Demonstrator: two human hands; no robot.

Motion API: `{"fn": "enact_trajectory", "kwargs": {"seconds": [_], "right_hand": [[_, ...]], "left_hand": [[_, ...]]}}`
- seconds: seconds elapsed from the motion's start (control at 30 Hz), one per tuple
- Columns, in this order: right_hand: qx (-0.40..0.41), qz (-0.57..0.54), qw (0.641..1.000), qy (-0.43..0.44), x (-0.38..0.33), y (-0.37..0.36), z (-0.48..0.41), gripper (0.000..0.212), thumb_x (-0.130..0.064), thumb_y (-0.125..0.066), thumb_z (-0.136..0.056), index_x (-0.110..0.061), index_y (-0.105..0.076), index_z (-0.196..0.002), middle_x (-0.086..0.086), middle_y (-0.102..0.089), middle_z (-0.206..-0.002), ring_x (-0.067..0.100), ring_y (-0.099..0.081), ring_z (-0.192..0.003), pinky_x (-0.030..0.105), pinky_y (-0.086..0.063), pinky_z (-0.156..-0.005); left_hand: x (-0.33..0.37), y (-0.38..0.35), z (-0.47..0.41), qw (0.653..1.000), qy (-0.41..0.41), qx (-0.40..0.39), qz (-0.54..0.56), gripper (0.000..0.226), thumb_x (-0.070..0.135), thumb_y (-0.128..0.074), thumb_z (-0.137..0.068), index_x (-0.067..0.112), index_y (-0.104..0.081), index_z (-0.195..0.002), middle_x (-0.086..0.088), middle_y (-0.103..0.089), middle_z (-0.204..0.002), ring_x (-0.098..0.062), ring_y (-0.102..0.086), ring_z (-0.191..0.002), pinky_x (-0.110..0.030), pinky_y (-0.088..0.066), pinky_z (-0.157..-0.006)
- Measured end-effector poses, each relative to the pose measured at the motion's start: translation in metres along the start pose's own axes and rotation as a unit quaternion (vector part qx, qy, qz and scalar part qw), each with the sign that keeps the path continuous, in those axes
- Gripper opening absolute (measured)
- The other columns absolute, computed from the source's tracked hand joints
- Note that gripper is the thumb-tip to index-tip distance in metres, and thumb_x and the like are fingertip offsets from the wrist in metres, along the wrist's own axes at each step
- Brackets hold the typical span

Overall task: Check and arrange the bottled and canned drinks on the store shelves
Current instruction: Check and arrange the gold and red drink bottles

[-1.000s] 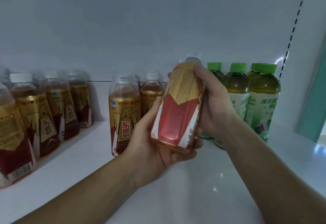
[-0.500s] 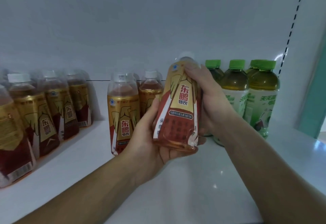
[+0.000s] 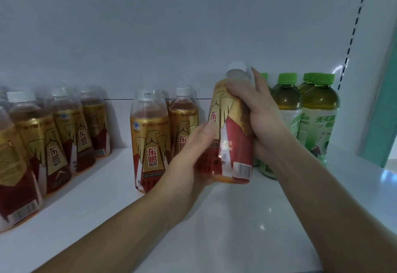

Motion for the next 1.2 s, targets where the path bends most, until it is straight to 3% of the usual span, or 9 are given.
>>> {"fn": "enact_trajectory", "kwargs": {"seconds": [0.17,0.37,0.47,0.57,0.8,0.87,1.0,1.1,1.2], "right_hand": [[0.013,-0.06,0.998,0.011,-0.006,0.005,0.002,0.068,-0.021,-0.073,-0.085,-0.018,-0.043,-0.147,0.009,-0.066,-0.096,0.018,-0.07,-0.068,0.035,-0.056,-0.063],[0.003,-0.047,0.999,-0.001,-0.003,0.002,0.004,0.065,-0.023,-0.074,-0.085,-0.015,-0.046,-0.144,0.01,-0.065,-0.094,0.02,-0.069,-0.068,0.036,-0.056,-0.063],[-0.005,-0.034,0.999,-0.021,0.0,-0.003,0.005,0.063,-0.03,-0.077,-0.074,-0.003,-0.056,-0.128,0.008,-0.066,-0.079,0.022,-0.067,-0.065,0.036,-0.055,-0.062],[-0.034,0.074,0.995,0.06,-0.017,-0.011,0.016,0.05,-0.029,-0.076,-0.074,-0.014,-0.061,-0.119,0.001,-0.074,-0.085,0.02,-0.073,-0.076,0.034,-0.057,-0.068],[-0.217,0.27,0.901,0.259,-0.046,-0.051,0.057,0.092,-0.038,-0.083,-0.068,-0.047,-0.037,-0.146,-0.014,-0.059,-0.132,0.018,-0.06,-0.124,0.037,-0.051,-0.101],[-0.215,0.308,0.88,0.29,-0.048,-0.049,0.067,0.091,-0.055,-0.085,-0.063,-0.062,-0.037,-0.139,-0.021,-0.058,-0.13,0.014,-0.059,-0.124,0.037,-0.049,-0.103],[-0.176,0.343,0.846,0.368,-0.06,-0.044,0.079,0.07,-0.067,-0.079,-0.07,-0.054,-0.05,-0.132,-0.017,-0.065,-0.123,0.013,-0.064,-0.116,0.035,-0.051,-0.097],[-0.127,0.312,0.888,0.315,-0.065,-0.036,0.076,0.053,-0.051,-0.08,-0.067,-0.046,-0.06,-0.116,-0.02,-0.071,-0.106,0.009,-0.07,-0.097,0.022,-0.055,-0.081],[-0.01,0.225,0.958,0.177,-0.062,-0.017,0.064,0.057,-0.067,-0.077,-0.066,-0.023,-0.068,-0.102,-0.005,-0.076,-0.09,0.014,-0.074,-0.079,0.032,-0.062,-0.072]], "left_hand": [[-0.005,-0.005,-0.003,0.994,-0.047,-0.015,-0.102,0.094,0.011,-0.08,-0.065,0.037,-0.039,-0.146,0.004,-0.068,-0.126,-0.019,-0.063,-0.12,-0.032,-0.055,-0.094],[-0.005,0.001,-0.005,0.995,-0.052,0.006,-0.087,0.089,0.002,-0.068,-0.068,0.033,-0.04,-0.147,0.0,-0.068,-0.126,-0.023,-0.065,-0.117,-0.034,-0.056,-0.091],[-0.006,-0.001,-0.007,0.998,-0.028,-0.019,-0.045,0.096,0.03,-0.09,-0.062,0.029,-0.042,-0.145,-0.005,-0.065,-0.133,-0.026,-0.064,-0.119,-0.039,-0.058,-0.09],[-0.003,0.0,-0.004,0.985,-0.01,0.011,-0.17,0.08,0.043,-0.085,-0.062,0.034,-0.051,-0.134,0.008,-0.073,-0.115,-0.009,-0.069,-0.107,-0.028,-0.058,-0.089],[0.028,0.01,0.001,0.962,-0.151,0.045,-0.222,0.079,0.008,-0.085,-0.067,0.032,-0.048,-0.133,0.006,-0.069,-0.121,-0.015,-0.064,-0.117,-0.029,-0.055,-0.089],[0.036,0.01,0.003,0.956,-0.191,0.049,-0.218,0.084,0.001,-0.083,-0.069,0.029,-0.044,-0.138,0.006,-0.066,-0.129,-0.015,-0.061,-0.123,-0.026,-0.053,-0.091],[0.035,0.005,0.004,0.95,-0.197,0.035,-0.24,0.084,0.007,-0.087,-0.073,0.029,-0.044,-0.141,0.002,-0.061,-0.135,-0.022,-0.055,-0.13,-0.036,-0.052,-0.1],[0.036,0.0,0.008,0.948,-0.182,0.036,-0.258,0.083,0.009,-0.088,-0.071,0.035,-0.047,-0.138,0.013,-0.067,-0.123,-0.012,-0.061,-0.12,-0.027,-0.055,-0.092],[0.041,-0.016,0.02,0.945,-0.187,0.005,-0.267,0.101,0.021,-0.092,-0.064,0.06,-0.035,-0.138,0.033,-0.057,-0.126,-0.001,-0.06,-0.118,-0.023,-0.056,-0.088]]}}
Point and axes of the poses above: each hand's wrist, its own z-axis away from the middle knuckle, its own y-axis out of the back of the hand, x = y × z, the point moved 10 cm from there along -z, towards the middle knuckle
